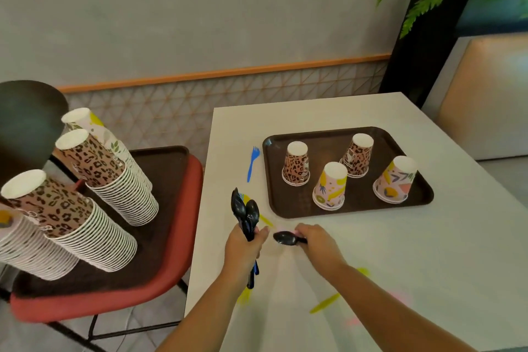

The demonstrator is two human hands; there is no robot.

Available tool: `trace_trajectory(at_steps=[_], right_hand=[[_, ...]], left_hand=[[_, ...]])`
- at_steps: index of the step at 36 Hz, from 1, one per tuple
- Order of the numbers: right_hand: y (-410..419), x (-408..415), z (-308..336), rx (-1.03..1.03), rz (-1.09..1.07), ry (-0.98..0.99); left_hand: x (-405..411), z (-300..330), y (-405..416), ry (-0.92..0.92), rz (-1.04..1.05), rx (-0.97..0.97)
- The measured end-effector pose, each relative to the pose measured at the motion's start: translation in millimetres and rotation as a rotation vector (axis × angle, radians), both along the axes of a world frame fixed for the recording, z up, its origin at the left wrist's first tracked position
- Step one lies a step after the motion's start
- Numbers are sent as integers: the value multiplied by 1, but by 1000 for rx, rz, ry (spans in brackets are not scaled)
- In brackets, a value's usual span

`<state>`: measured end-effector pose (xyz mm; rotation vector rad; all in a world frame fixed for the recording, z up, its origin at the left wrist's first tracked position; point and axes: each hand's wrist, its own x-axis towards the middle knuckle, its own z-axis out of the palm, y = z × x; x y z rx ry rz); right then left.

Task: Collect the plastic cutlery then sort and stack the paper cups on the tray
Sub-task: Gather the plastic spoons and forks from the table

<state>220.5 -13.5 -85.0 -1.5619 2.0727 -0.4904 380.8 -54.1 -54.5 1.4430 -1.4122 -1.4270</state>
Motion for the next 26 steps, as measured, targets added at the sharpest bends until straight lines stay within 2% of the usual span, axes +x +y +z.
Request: trace_trajectory(at_steps=[3,5,8,11,14,20,22,26], right_hand=[[-3,2,15,-41,-61,-104],[-4,6,24,-42,-130,-312],[-4,15,36,26,-317,-733],[-1,26,41,41,-425,-854],[1,41,46,75,-462,-806],[2,60,57,141,-311,-290],[3,69,57,168,-275,-193],[8,80,51,75,-344,-232]], left_hand=[[-8,2,-3,129,66,95],[-15,3,-7,189,75,154],[-24,6,-8,201,8,176],[-30,6,-7,167,-73,153],[-34,3,-4,134,-103,163],[-33,-2,-11,76,-104,250],[-31,-3,-15,54,-120,273],[-31,-4,-23,78,-150,331]])
